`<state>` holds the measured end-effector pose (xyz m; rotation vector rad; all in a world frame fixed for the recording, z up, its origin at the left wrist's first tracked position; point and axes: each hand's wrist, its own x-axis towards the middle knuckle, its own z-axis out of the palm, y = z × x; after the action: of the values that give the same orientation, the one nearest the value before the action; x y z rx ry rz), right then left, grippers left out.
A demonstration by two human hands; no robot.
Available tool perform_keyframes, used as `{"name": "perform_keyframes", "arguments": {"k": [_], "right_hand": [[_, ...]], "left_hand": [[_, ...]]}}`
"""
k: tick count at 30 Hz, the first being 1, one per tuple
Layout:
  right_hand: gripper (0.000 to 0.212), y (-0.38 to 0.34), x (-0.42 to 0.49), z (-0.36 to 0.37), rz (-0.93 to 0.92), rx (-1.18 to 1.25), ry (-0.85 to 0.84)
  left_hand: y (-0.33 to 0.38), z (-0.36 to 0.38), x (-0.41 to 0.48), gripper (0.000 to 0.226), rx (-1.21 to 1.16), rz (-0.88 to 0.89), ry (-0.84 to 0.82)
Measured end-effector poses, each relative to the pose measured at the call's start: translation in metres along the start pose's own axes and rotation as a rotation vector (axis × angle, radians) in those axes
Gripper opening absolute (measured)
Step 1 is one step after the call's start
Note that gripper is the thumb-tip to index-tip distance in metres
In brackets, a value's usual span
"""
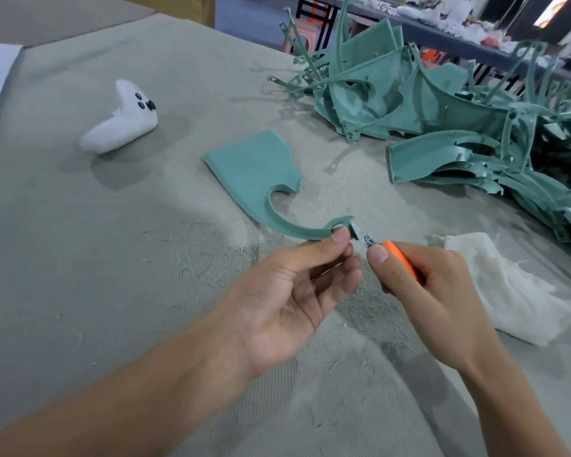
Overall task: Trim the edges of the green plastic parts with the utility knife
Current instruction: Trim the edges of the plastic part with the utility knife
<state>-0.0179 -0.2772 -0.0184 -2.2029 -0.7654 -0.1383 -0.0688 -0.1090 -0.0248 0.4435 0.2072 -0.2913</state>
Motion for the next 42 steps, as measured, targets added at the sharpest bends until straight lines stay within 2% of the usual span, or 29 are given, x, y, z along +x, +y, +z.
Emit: {"name": "perform_keyframes", "arguments": {"k": [28,37,42], "right_hand": [[0.068,0.001,0.000,0.002,0.014,-0.029,0.047],[0.066,-0.006,-0.002,0.013,0.076,-0.130,0.151],[0.076,0.014,0.008,-0.002,0.267,-0.213,0.210]], "left_hand": [[-0.002,-0.001,0.003,0.005,-0.067,-0.042,-0.005],[-0.001,0.000,0.006,0.008,-0.084,-0.011,0.007],[-0.015,0.002,0.000,0.002,-0.010,-0.065,-0.021]]}}
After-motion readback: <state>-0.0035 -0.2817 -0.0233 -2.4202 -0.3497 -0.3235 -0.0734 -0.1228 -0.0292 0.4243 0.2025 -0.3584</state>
